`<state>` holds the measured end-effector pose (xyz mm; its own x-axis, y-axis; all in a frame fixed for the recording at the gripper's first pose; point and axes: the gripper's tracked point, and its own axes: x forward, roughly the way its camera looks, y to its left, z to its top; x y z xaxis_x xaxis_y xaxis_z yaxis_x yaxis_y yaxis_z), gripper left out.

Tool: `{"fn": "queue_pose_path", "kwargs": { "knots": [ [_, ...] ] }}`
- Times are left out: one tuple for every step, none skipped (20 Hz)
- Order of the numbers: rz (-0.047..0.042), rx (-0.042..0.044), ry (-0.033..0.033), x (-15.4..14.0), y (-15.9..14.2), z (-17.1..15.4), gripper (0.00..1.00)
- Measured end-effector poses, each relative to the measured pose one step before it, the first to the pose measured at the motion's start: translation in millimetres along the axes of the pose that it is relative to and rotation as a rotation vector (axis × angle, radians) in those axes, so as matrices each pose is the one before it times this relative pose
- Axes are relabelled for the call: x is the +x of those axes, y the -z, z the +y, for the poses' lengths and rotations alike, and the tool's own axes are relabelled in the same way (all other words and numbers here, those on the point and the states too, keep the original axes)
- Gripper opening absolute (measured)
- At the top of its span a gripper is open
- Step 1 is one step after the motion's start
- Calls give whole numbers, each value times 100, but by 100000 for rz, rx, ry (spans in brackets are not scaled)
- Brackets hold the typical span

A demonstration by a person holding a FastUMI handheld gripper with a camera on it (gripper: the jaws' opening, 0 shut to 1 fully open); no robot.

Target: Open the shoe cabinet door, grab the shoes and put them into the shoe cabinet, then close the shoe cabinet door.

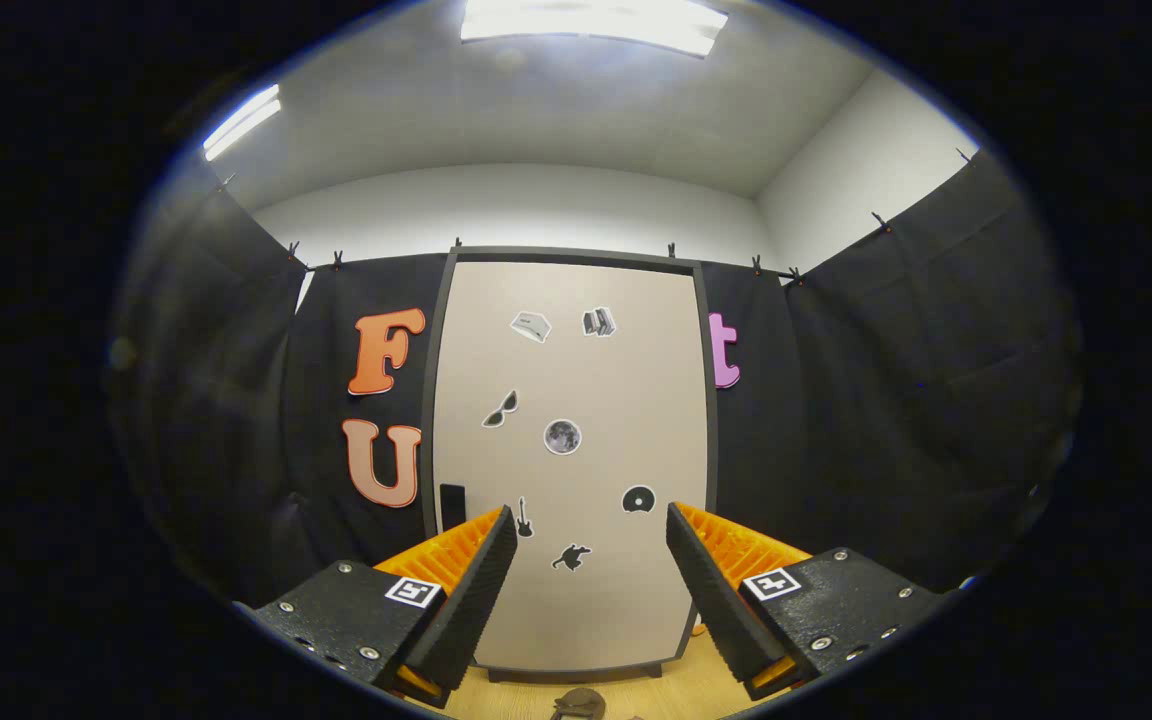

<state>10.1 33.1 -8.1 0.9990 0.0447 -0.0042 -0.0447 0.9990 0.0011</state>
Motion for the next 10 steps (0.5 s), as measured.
{"fn": "queue_pose_path", "kwargs": {
  "knots": [
    [441, -1, -568, 178, 228, 556, 94],
    [463, 266, -683, 231, 314, 646, 94],
    [403, 417, -732, 195, 248, 765, 94],
    [528, 417, -533, 363, 327, 729, 94],
    [386, 266, -320, 190, 382, 720, 94],
    [323, 127, -388, 448, 313, 748, 94],
    [369, 200, -406, 264, 345, 798, 94],
    [517, 452, -232, 306, 388, 746, 94],
    [136, 159, 219, 294, 340, 575, 94],
    [201, -341, 712, 227, 264, 439, 94]
  ]
}}
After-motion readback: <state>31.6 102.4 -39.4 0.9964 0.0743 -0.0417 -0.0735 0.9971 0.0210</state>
